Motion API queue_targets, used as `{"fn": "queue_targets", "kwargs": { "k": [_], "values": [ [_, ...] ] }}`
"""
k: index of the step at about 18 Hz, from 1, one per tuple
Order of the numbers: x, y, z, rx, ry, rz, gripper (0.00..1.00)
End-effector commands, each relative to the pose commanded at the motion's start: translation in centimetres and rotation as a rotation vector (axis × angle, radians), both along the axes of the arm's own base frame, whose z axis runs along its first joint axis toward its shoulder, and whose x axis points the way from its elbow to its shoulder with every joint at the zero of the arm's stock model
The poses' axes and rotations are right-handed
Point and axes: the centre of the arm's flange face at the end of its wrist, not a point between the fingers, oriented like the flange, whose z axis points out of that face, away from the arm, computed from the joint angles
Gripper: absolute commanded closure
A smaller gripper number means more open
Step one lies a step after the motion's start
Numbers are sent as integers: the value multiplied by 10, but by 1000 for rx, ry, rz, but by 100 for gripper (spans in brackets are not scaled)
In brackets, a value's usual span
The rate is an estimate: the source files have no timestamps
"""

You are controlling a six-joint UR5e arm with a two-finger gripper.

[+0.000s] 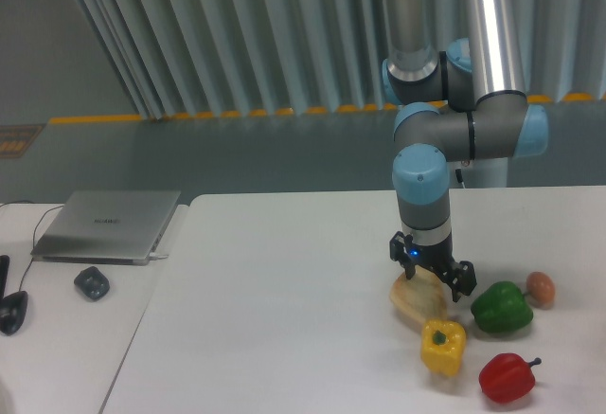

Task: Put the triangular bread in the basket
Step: 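Lower the open gripper over the triangular bread slice, then close the gripper on the bread slice's edge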

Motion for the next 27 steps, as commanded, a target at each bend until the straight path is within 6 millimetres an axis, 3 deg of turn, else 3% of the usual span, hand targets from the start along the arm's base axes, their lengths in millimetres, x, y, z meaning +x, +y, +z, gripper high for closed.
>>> {"fn": "queue_targets", "kwargs": {
  "k": [5, 6, 7, 9, 19, 22, 27],
  "values": [
    [10, 4, -1, 0, -2, -17, 0],
    [7, 9, 20, 31, 12, -17, 0],
    [9, 8, 28, 54, -3, -13, 0],
    [13, 7, 17, 38, -17, -17, 0],
    [14, 3, 6, 19, -19, -19, 0],
    [13, 1, -7, -18, -4, -25, 0],
    [7, 1, -6, -23, 9, -23, 0]
  ]
}}
